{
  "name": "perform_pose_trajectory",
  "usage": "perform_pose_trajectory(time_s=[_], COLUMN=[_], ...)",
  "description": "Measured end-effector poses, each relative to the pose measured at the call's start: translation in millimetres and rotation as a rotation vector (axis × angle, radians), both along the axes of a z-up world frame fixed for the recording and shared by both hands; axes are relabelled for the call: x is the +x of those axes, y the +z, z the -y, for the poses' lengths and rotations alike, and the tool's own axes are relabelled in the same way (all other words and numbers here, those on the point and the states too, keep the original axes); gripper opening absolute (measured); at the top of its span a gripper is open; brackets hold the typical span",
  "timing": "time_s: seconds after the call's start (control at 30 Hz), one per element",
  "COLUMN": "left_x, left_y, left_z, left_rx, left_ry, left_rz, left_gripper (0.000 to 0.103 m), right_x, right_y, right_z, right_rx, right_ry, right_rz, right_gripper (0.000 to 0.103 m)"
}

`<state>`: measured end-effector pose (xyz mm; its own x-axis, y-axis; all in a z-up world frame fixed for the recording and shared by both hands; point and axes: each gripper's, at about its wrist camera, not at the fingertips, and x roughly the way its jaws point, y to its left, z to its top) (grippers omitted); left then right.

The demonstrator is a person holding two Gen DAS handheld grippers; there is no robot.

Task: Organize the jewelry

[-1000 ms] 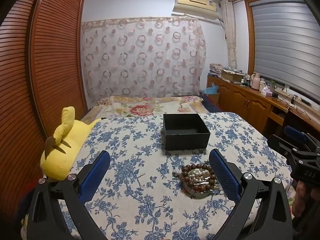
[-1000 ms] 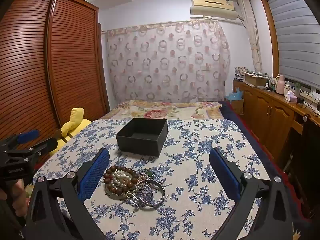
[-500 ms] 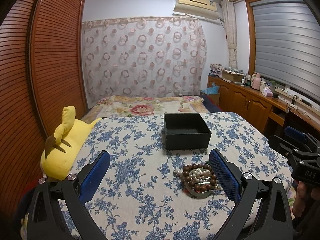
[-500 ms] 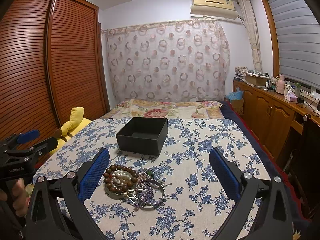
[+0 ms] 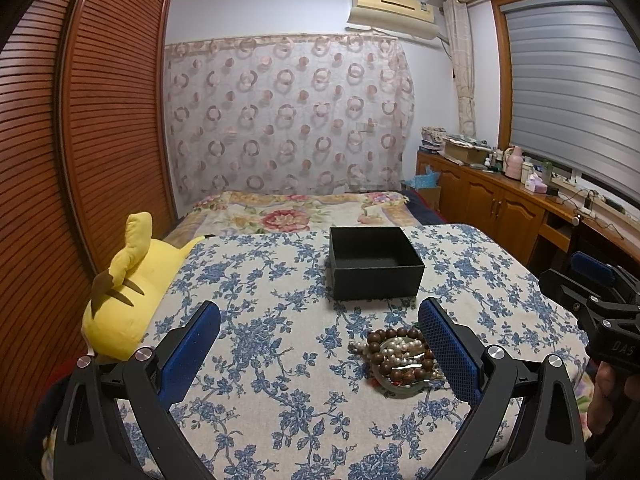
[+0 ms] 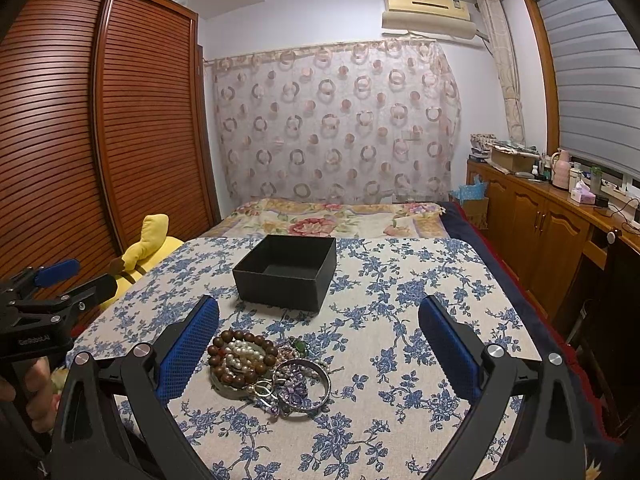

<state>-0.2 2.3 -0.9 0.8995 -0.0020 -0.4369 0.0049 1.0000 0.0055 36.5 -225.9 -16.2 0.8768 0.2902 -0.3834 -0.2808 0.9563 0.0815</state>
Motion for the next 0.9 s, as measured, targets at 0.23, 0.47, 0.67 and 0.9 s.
perform_pose_trajectory(time_s=[0.23, 0.47, 0.67, 0.9], left_x=[-0.1, -1.0, -1.3, 2.4], left_y=[0.1, 0.7, 0.9, 0.0], left_z=[-1.1, -3.8, -3.7, -7.4], left_rx=[-0.001, -0.001, 0.000, 0.006], left_ry=[0.000, 0.000, 0.000, 0.003], left_rz=[0.000, 0.000, 0.002, 0.003], left_gripper=[0.096, 0.096, 0.096, 0.096], right_x=[0.0, 0.1, 0.0, -0.1], right_y=[0.4, 0.1, 0.1, 0.3], right_z=[0.2, -0.1, -0.3, -0.1], right_rx=[-0.001, -0.001, -0.002, -0.002], right_ry=[0.000, 0.000, -0.001, -0.001], right_rz=[0.000, -0.001, 0.000, 0.000], right_gripper=[0.101, 0.101, 0.101, 0.101])
